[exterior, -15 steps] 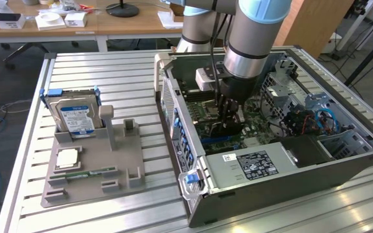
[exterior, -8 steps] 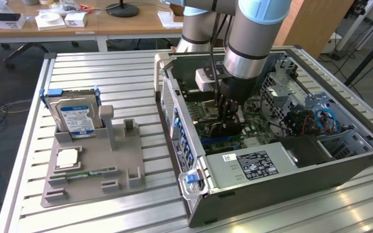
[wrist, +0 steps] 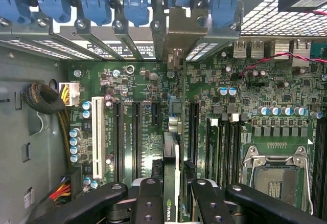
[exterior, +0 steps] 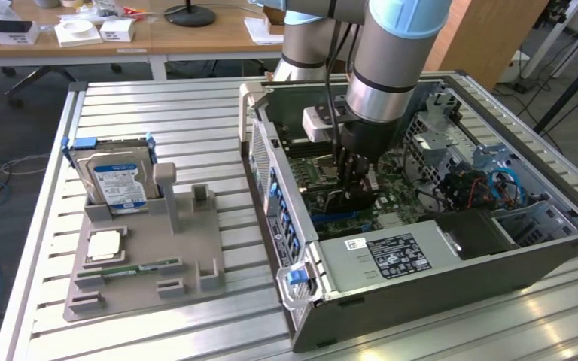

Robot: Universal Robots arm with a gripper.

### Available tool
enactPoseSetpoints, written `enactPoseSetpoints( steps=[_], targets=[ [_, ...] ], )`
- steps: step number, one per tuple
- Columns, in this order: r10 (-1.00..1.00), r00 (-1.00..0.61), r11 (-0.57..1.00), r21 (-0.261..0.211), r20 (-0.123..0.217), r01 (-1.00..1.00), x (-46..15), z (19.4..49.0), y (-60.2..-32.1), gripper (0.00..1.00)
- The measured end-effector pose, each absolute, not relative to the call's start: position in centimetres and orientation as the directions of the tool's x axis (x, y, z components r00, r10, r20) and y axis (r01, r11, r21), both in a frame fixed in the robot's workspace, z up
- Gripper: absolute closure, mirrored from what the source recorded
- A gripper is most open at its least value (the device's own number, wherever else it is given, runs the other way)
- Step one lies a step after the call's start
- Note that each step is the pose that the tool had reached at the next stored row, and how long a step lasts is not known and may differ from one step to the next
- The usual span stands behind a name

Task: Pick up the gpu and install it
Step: 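Insert the gpu into the slot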

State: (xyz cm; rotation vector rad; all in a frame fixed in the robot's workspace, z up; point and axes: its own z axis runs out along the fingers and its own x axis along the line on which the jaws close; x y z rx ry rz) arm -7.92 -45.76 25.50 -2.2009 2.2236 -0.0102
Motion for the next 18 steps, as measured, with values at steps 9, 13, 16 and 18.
enactPoseSetpoints(
  steps=[9,13,16,18],
  targets=[
    [-1.0,-0.01,0.01,-0.014,-0.004,-1.0,-7.93,25.43,-45.76,0.74],
    [-1.0,-0.01,0.01,-0.014,-0.005,-1.0,-7.93,25.42,-45.76,0.74],
    [-1.0,-0.01,0.01,-0.014,-0.005,-1.0,-7.93,25.42,-45.76,0.74],
    [-1.0,-0.01,0.01,-0.014,-0.005,-1.0,-7.92,25.42,-45.76,0.74]
  ],
)
